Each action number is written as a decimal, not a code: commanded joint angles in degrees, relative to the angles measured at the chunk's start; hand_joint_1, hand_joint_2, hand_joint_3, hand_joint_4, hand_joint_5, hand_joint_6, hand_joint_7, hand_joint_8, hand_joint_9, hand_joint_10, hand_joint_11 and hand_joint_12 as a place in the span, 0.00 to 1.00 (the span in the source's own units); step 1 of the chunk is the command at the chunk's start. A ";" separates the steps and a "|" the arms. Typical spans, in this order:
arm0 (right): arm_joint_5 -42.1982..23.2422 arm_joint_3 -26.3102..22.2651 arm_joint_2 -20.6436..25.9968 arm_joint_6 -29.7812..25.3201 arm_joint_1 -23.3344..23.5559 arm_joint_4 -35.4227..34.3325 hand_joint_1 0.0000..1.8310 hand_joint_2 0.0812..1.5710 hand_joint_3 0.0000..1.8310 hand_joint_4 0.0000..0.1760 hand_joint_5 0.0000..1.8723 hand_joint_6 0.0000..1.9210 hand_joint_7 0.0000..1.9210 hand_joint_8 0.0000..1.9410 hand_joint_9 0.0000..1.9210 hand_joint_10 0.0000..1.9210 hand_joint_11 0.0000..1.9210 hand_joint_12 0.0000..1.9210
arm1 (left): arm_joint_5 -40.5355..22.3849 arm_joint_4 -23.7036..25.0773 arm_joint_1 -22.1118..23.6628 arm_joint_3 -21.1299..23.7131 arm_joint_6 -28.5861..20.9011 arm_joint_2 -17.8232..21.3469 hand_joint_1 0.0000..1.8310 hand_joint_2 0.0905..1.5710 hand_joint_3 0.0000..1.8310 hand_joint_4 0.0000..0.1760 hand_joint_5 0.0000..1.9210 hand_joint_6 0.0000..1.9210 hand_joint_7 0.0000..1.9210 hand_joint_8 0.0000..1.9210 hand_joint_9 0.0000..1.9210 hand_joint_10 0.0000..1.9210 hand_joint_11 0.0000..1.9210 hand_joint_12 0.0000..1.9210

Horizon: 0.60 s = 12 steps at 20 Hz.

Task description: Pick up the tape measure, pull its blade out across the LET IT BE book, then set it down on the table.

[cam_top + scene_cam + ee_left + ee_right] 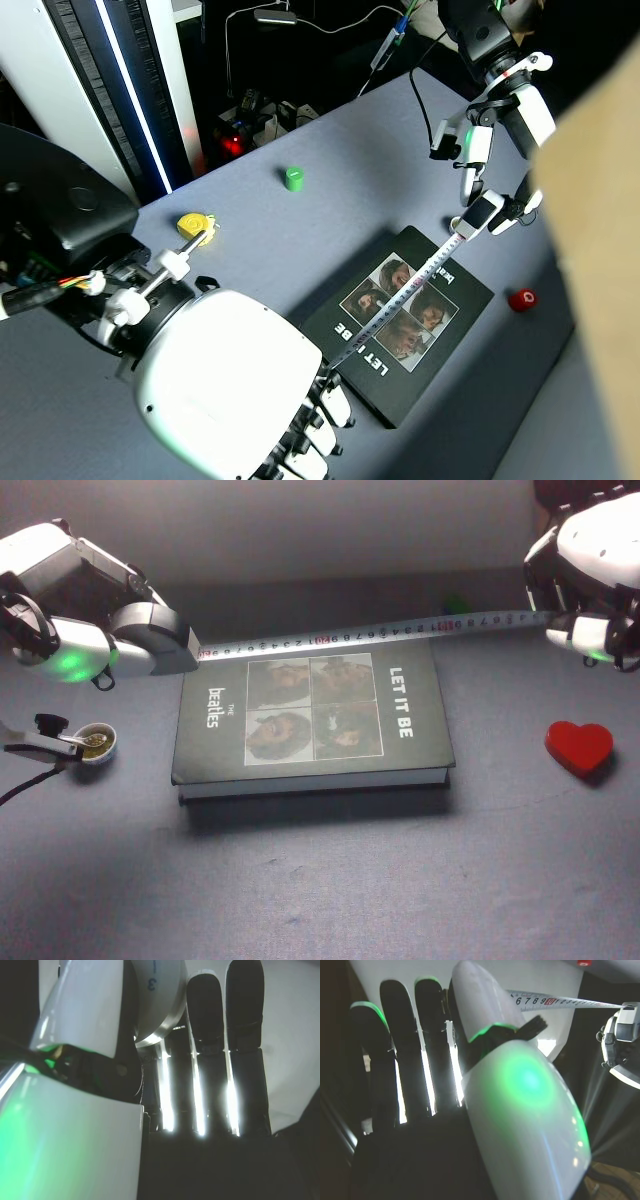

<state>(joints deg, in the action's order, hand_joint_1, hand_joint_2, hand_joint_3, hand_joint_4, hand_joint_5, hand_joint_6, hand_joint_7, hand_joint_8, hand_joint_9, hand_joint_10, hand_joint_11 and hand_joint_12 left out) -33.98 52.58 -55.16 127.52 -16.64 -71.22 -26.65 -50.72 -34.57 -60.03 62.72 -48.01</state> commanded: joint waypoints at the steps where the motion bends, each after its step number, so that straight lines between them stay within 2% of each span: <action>1: -5.00 0.36 1.01 0.77 0.37 3.07 0.64 0.76 0.00 0.00 0.39 0.67 0.45 0.65 0.35 0.59 0.27 0.83 | -7.00 0.84 0.69 -0.35 0.29 0.36 0.76 0.66 0.00 0.00 0.58 0.31 0.56 0.43 0.50 0.62 0.48 0.52; 12: -4.32 1.53 1.79 0.45 -0.38 4.62 0.64 0.76 0.00 0.00 0.39 0.67 0.45 0.65 0.36 0.59 0.27 0.83 | -6.99 1.15 0.72 -0.35 0.29 0.40 0.76 0.66 0.00 0.00 0.58 0.30 0.56 0.43 0.50 0.63 0.48 0.52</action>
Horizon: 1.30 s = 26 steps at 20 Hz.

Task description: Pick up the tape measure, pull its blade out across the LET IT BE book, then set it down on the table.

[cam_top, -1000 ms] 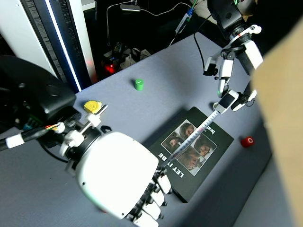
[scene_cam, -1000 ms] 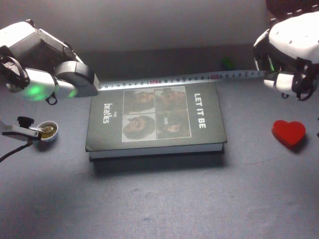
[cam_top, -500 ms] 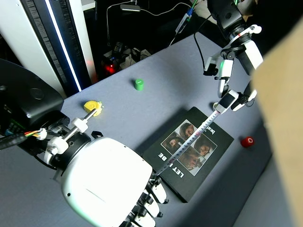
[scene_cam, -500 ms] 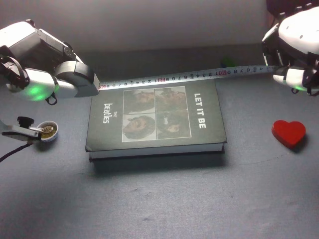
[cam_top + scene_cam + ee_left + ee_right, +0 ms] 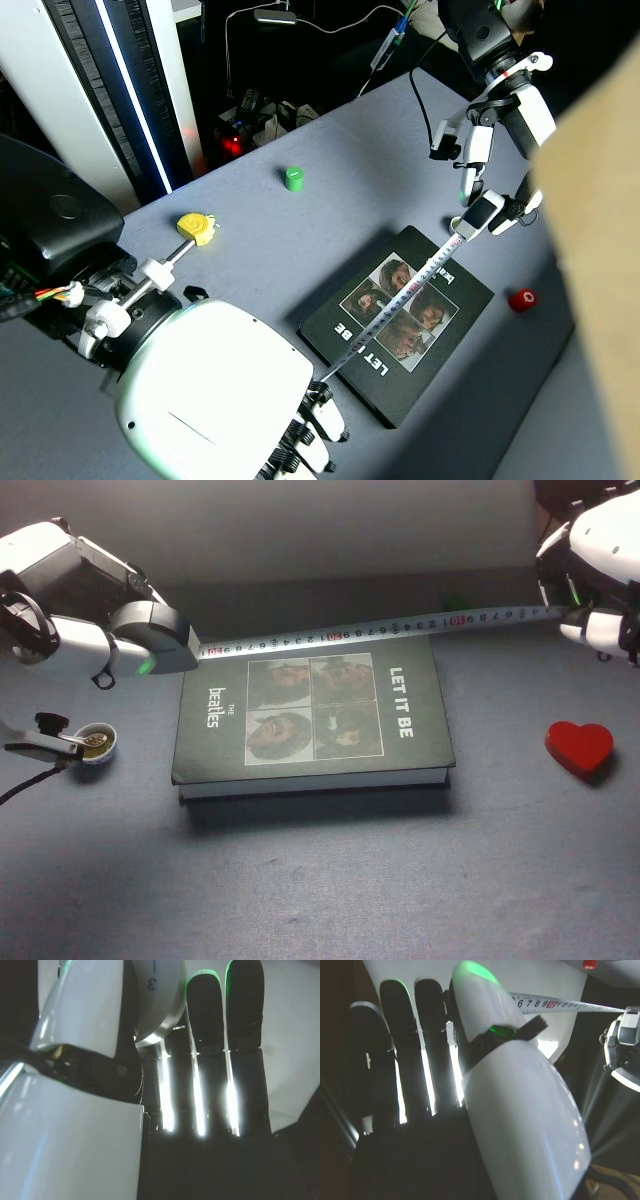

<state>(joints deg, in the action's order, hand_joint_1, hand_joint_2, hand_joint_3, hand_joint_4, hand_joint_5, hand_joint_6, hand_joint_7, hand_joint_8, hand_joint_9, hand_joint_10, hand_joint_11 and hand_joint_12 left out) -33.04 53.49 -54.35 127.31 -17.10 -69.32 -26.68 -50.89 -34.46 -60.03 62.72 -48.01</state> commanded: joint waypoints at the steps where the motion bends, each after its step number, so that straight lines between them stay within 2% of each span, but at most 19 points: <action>1: -5.28 0.62 0.98 0.62 0.09 2.72 0.64 0.76 0.00 0.00 0.40 0.67 0.45 0.65 0.36 0.59 0.27 0.83 | -6.96 1.36 0.60 -0.31 0.29 0.42 0.76 0.66 0.00 0.00 0.57 0.30 0.57 0.43 0.50 0.62 0.48 0.52; 5: -5.24 0.56 0.85 0.62 0.34 2.72 0.64 0.76 0.00 0.00 0.39 0.67 0.46 0.65 0.36 0.59 0.27 0.83 | -6.96 1.35 0.62 -0.33 0.26 0.42 0.76 0.66 0.00 0.00 0.57 0.30 0.56 0.43 0.50 0.62 0.48 0.52; 7: -5.13 0.41 0.71 0.62 0.31 2.72 0.63 0.77 0.00 0.02 0.38 0.71 0.44 0.63 0.35 0.54 0.25 0.80 | -6.96 1.35 0.62 -0.33 0.17 0.41 0.76 0.66 0.00 0.00 0.57 0.31 0.57 0.43 0.50 0.62 0.48 0.52; 8: -5.05 0.31 0.62 0.65 0.27 2.72 0.57 0.79 0.00 0.00 0.38 0.73 0.39 0.39 0.30 0.47 0.21 0.78 | -6.96 1.36 0.65 -0.31 0.17 0.41 0.76 0.66 0.00 0.00 0.57 0.31 0.57 0.43 0.50 0.62 0.48 0.52; 9: -4.73 0.07 0.54 0.66 0.18 2.72 0.49 0.75 0.00 0.00 0.24 0.33 0.30 0.21 0.21 0.34 0.11 0.74 | -6.96 1.37 0.72 -0.31 0.17 0.44 0.76 0.66 0.00 0.00 0.57 0.31 0.57 0.43 0.50 0.62 0.48 0.52; 10: -4.25 -0.30 0.45 0.76 -0.04 2.72 0.42 0.71 0.00 0.00 0.18 0.12 0.21 0.07 0.14 0.19 0.02 0.68 | -6.95 1.37 0.78 -0.38 0.17 0.42 0.76 0.66 0.00 0.00 0.57 0.31 0.57 0.43 0.50 0.62 0.48 0.52; 11: -3.83 -0.74 0.38 0.94 -0.28 2.72 0.34 0.69 0.00 0.00 0.12 0.03 0.14 0.02 0.10 0.08 0.00 0.54 | -6.95 1.37 0.83 -0.44 0.17 0.36 0.76 0.66 0.00 0.00 0.57 0.31 0.57 0.43 0.50 0.62 0.48 0.52; 13: -4.20 -1.77 0.01 1.01 -0.95 2.71 0.20 0.67 0.00 0.00 0.04 0.00 0.08 0.00 0.05 0.02 0.00 0.31 | -6.93 1.40 0.84 -0.39 0.18 0.35 0.76 0.66 0.00 0.00 0.57 0.31 0.57 0.43 0.50 0.62 0.49 0.52; 14: -4.27 -2.13 -0.12 1.13 -0.95 2.71 0.16 0.66 0.00 0.00 0.02 0.00 0.05 0.00 0.03 0.00 0.00 0.23 | -6.93 1.42 0.83 -0.34 0.21 0.35 0.76 0.66 0.00 0.00 0.57 0.31 0.57 0.43 0.50 0.62 0.49 0.52; 17: -4.33 -3.51 -0.28 1.24 -1.90 2.71 0.05 0.65 0.00 0.00 0.00 0.00 0.00 0.00 0.00 0.00 0.00 0.11 | -6.34 1.62 1.31 -0.38 0.54 0.20 0.76 0.66 0.00 0.00 0.58 0.31 0.57 0.43 0.50 0.62 0.49 0.51; 21: -4.34 -6.39 -0.04 0.60 -1.43 2.71 0.02 0.63 0.00 0.00 0.00 0.00 0.00 0.00 0.00 0.00 0.00 0.08 | -3.91 1.61 1.83 -1.00 1.77 0.13 0.76 0.66 0.00 0.00 0.58 0.30 0.57 0.43 0.50 0.62 0.49 0.51; 22: -3.80 -10.56 1.10 -0.77 0.57 2.72 0.02 0.63 0.00 0.00 0.00 0.00 0.00 0.00 0.00 0.00 0.00 0.09 | -3.83 1.32 1.80 -2.28 1.74 -0.52 0.76 0.66 0.00 0.00 0.58 0.30 0.57 0.43 0.50 0.62 0.49 0.51; 26: -5.61 -15.79 1.96 -0.92 2.69 2.78 0.03 0.62 0.00 0.00 0.00 0.00 0.00 0.00 0.00 0.00 0.00 0.11 | -2.64 0.73 0.70 -4.48 1.74 -1.06 0.76 0.66 0.00 0.00 0.58 0.30 0.57 0.43 0.49 0.62 0.48 0.51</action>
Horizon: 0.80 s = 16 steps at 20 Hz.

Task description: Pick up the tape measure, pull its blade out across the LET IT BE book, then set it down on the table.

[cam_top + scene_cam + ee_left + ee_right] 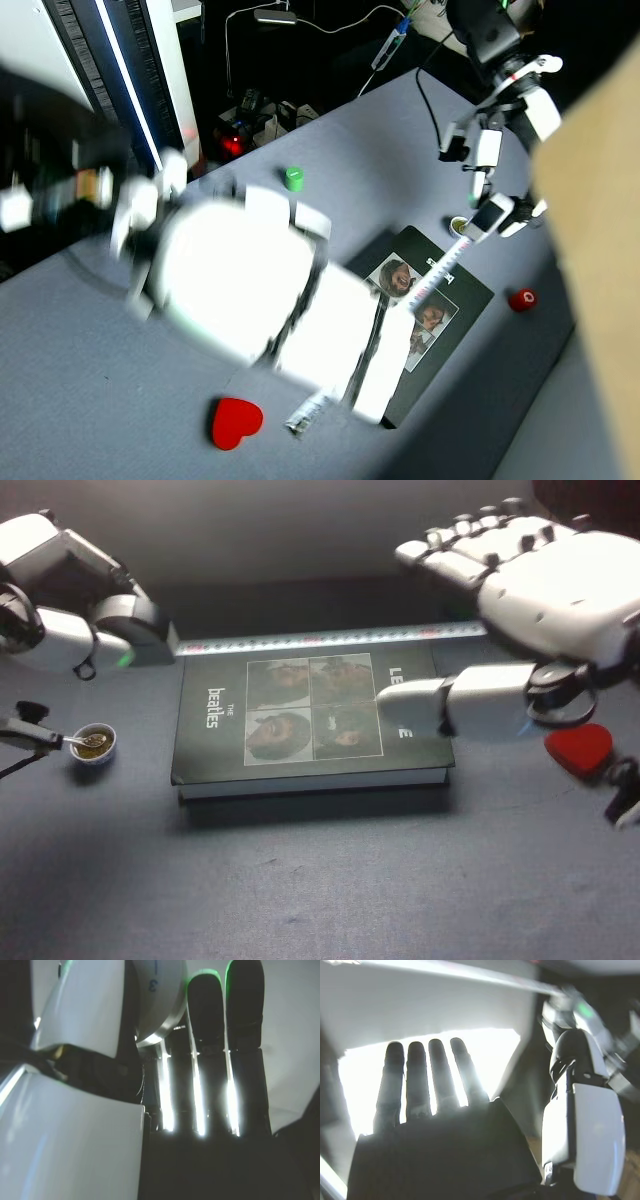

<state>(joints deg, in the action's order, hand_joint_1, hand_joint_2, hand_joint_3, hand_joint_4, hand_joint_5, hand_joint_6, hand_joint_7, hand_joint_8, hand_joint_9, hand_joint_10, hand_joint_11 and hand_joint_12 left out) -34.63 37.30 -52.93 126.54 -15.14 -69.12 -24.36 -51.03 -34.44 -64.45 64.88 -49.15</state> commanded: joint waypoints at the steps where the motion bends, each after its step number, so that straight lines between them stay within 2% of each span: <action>1: -4.64 -0.66 0.63 -0.12 1.01 3.07 0.03 0.62 0.00 0.00 0.00 0.00 0.00 0.00 0.00 0.00 0.00 0.14 | -4.96 0.64 0.33 -0.77 -0.42 0.03 0.76 0.66 0.00 0.00 0.58 0.30 0.57 0.43 0.49 0.62 0.48 0.51; 6: -8.55 -4.05 0.60 -5.90 -2.33 11.08 0.03 0.62 0.00 0.00 0.00 0.00 0.00 0.00 0.00 0.00 0.00 0.16 | -3.14 1.05 -1.63 -4.30 -0.74 -0.38 0.76 0.66 0.00 0.00 0.57 0.31 0.56 0.45 0.49 0.64 0.48 0.51; 10: -11.10 -4.75 -0.78 -7.77 -4.10 11.48 0.03 0.61 0.00 0.00 0.00 0.00 0.00 0.00 0.00 0.00 0.00 0.16 | -2.88 2.73 -3.48 -5.59 -2.28 -0.46 0.76 0.66 0.00 0.00 0.57 0.31 0.57 0.42 0.49 0.63 0.48 0.51; 12: -12.36 -4.63 -2.64 -9.01 -6.42 14.30 0.04 0.61 0.00 0.00 0.00 0.00 0.00 0.00 0.00 0.00 0.00 0.16 | -2.88 3.47 -4.35 -6.53 -2.78 -0.77 0.76 0.66 0.00 0.00 0.57 0.32 0.57 0.42 0.49 0.63 0.48 0.51; 16: -13.43 -4.63 -4.86 -9.62 -7.71 16.08 0.05 0.60 0.00 0.00 0.00 0.00 0.00 0.00 0.00 0.00 0.00 0.16 | -2.89 3.46 -5.59 -7.89 -3.12 -1.00 0.76 0.66 0.00 0.00 0.57 0.32 0.56 0.44 0.49 0.63 0.47 0.52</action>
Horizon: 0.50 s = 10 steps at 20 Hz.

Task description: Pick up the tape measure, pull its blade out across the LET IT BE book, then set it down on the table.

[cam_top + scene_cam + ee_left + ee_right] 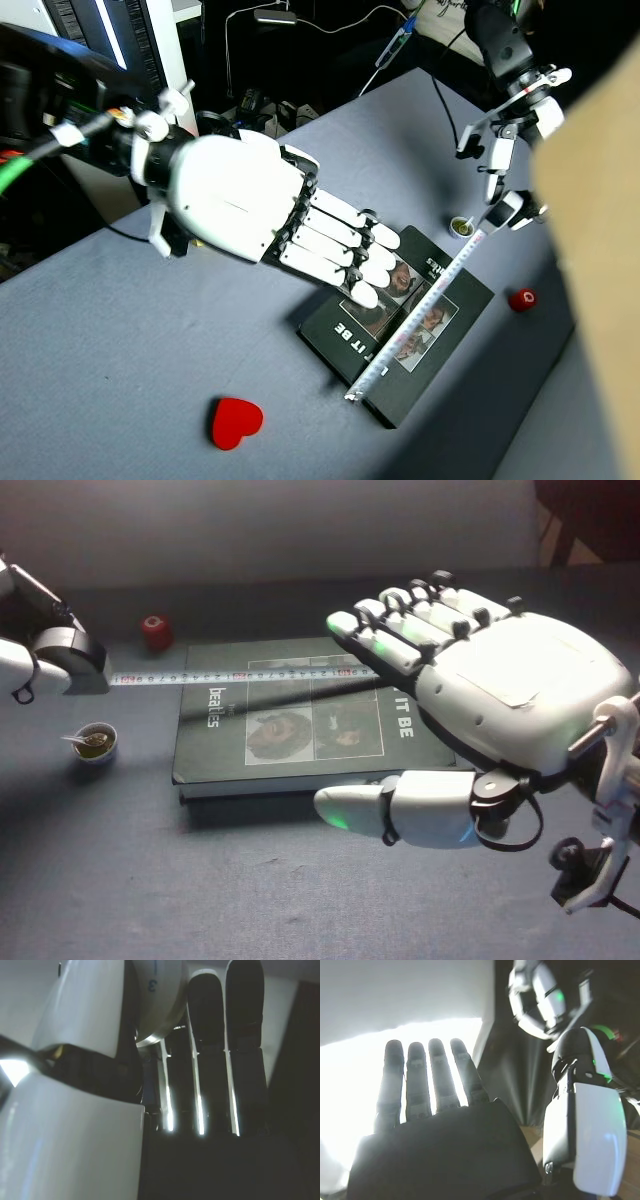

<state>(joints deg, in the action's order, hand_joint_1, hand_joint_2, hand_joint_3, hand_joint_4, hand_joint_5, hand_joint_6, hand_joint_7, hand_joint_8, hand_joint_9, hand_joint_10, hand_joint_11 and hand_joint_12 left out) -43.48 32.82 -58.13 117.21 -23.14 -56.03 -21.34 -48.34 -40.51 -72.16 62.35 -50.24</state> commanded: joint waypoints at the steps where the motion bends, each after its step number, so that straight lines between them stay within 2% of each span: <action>1: -4.66 -0.15 -0.07 -0.29 0.12 3.05 0.05 0.60 0.00 0.00 0.00 0.00 0.00 0.00 0.00 0.00 0.00 0.16 | -5.92 0.78 0.26 -0.70 -0.67 -0.01 0.76 0.66 0.00 0.00 0.57 0.32 0.55 0.44 0.49 0.63 0.47 0.52; 7: -4.93 0.00 -1.34 -0.34 -1.27 4.12 0.05 0.60 0.00 0.00 0.00 0.00 0.01 0.00 0.00 0.00 0.00 0.16 | -7.30 2.16 -3.34 -3.19 -3.26 -1.85 0.76 0.67 0.00 0.00 0.57 0.30 0.55 0.46 0.49 0.64 0.47 0.52; 10: -4.95 0.46 -1.59 -0.40 -1.73 4.54 0.05 0.60 0.00 0.00 0.00 0.00 0.02 0.00 0.00 0.00 0.00 0.18 | -8.05 5.66 -6.22 -4.16 -8.12 -3.27 0.76 0.67 0.00 0.00 0.57 0.30 0.55 0.46 0.49 0.64 0.47 0.52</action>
<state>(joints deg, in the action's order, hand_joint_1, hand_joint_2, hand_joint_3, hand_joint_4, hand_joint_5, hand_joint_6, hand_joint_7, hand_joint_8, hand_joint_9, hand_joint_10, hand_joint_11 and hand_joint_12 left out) -44.49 33.26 -59.77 117.10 -25.28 -55.02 -22.85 -43.62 -47.03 -75.77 54.37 -53.67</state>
